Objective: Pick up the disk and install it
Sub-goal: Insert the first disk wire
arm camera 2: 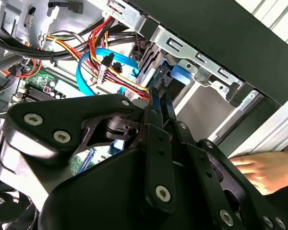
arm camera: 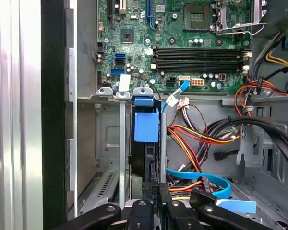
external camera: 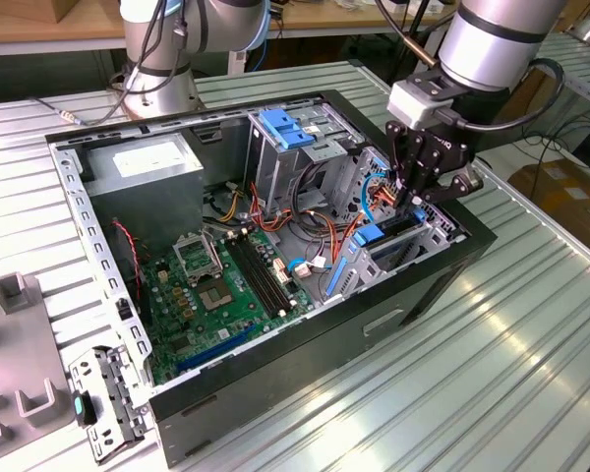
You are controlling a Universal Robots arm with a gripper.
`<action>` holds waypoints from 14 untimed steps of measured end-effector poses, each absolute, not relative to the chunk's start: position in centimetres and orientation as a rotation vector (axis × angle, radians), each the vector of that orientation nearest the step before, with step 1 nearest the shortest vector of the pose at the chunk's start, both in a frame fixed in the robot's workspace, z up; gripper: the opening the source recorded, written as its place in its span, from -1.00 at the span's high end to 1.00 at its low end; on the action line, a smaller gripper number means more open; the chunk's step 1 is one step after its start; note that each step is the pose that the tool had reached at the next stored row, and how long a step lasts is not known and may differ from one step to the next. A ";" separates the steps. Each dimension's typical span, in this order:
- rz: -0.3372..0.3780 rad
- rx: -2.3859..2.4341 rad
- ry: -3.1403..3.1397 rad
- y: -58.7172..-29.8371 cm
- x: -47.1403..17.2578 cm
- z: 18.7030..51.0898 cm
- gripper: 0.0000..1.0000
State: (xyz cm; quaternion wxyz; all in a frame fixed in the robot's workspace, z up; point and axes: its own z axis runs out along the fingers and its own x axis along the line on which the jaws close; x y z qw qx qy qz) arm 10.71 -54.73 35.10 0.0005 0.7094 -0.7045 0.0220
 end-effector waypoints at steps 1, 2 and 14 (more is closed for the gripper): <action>0.069 2.228 -2.213 -54.7 10.7 35.0 0.66; 0.069 2.228 -2.213 -54.7 10.7 34.9 0.66; 0.066 2.210 -2.233 -54.7 10.7 34.6 0.66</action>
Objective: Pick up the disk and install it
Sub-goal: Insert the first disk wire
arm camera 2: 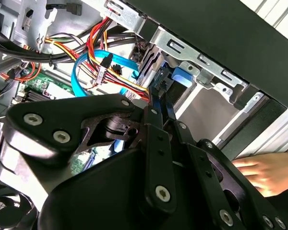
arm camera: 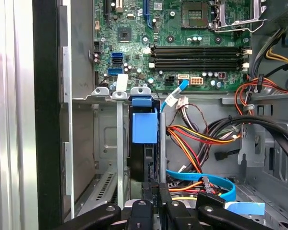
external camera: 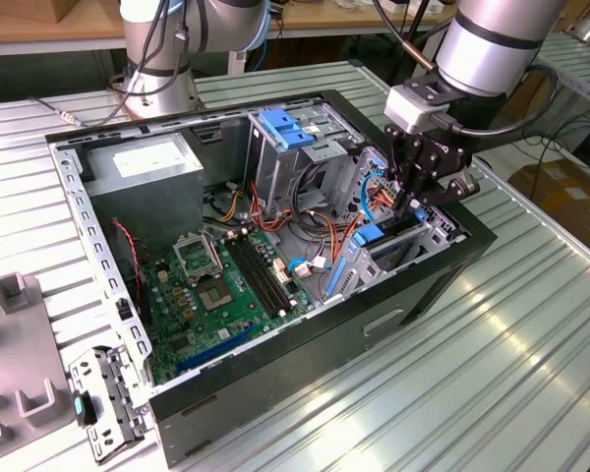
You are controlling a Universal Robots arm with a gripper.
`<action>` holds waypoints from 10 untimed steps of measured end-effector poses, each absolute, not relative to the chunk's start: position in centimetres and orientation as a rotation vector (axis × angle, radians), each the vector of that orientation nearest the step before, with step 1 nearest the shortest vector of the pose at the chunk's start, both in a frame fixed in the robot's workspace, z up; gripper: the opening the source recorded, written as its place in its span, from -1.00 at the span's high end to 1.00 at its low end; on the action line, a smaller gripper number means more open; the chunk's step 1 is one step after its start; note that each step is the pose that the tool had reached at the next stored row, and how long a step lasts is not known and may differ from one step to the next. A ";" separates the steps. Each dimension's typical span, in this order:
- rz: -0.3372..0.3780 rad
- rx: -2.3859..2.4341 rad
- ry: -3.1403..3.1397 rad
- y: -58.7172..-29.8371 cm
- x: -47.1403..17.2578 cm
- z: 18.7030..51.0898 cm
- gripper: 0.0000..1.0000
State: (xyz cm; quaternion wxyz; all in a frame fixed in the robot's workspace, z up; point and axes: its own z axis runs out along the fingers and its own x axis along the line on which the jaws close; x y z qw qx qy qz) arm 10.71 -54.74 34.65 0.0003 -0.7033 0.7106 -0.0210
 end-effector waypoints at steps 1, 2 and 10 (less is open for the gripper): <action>-0.066 -2.205 2.236 -54.7 10.7 34.7 0.66; -0.066 -2.202 2.239 -54.7 10.7 34.7 0.66; -0.066 -2.178 2.263 -54.8 10.8 34.5 0.66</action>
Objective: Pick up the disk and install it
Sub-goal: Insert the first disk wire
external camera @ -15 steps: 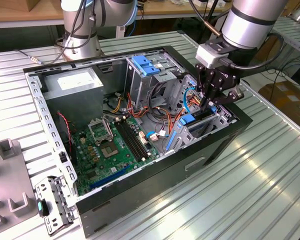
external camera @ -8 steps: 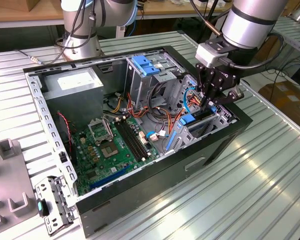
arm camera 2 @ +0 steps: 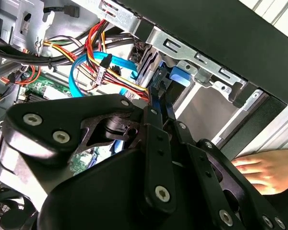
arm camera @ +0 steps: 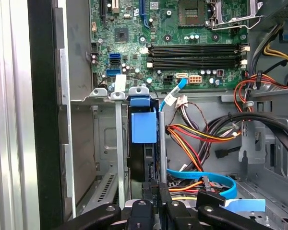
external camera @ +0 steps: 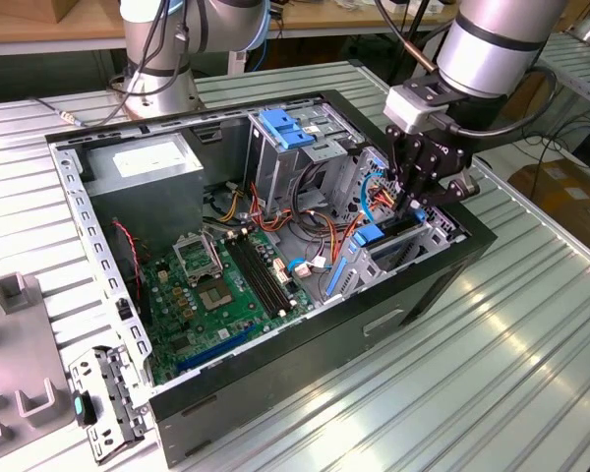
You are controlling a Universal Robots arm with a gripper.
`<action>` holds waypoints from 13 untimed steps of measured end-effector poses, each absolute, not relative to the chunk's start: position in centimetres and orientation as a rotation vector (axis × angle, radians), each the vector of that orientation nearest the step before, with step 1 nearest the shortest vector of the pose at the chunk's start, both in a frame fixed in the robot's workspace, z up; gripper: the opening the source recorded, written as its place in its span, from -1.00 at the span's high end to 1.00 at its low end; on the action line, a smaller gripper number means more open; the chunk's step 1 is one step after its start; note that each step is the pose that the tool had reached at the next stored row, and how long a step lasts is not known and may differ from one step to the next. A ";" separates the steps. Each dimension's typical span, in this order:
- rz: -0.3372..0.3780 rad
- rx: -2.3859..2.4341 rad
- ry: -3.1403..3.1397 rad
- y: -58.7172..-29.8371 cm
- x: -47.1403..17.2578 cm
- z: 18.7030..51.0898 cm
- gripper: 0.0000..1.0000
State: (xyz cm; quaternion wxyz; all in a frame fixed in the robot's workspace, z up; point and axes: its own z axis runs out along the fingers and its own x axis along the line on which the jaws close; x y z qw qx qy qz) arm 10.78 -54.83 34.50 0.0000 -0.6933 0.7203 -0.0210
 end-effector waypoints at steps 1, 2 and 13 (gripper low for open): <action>-0.066 -2.178 2.263 -54.9 10.8 34.4 0.66; -0.066 -2.178 2.263 -54.9 10.8 34.4 0.66; -0.065 -2.178 2.262 -55.0 10.8 34.2 0.51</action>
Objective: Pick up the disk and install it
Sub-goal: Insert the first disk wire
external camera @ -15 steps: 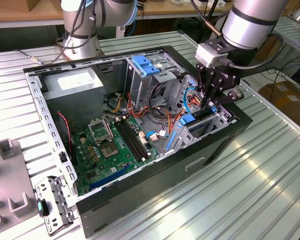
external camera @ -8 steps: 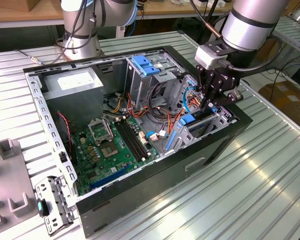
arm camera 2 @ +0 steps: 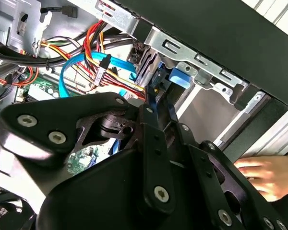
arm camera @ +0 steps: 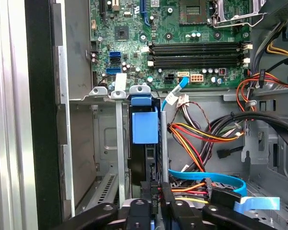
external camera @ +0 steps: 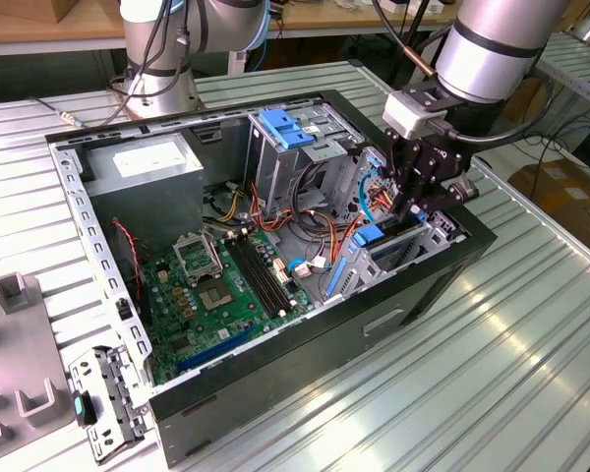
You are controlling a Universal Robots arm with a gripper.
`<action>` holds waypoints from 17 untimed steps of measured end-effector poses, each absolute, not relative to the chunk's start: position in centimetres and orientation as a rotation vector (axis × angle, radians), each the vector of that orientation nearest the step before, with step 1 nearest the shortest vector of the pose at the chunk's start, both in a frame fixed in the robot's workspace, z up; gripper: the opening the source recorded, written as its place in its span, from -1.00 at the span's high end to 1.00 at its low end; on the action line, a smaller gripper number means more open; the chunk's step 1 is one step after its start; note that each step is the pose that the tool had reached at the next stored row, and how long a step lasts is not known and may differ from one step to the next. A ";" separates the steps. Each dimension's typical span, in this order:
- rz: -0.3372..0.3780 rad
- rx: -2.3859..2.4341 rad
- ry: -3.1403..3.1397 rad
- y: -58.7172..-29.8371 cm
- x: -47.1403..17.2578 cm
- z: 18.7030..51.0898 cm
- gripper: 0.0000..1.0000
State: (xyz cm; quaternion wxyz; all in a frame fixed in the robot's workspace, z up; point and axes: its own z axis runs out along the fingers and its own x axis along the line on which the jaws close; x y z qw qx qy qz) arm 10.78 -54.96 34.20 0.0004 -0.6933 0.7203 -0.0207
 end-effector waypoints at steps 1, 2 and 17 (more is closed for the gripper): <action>-0.065 -2.178 2.263 -55.0 10.8 34.7 0.51; -0.065 -2.178 2.262 -55.0 10.8 35.0 0.51; -0.065 -2.178 2.262 -55.0 10.8 35.8 0.79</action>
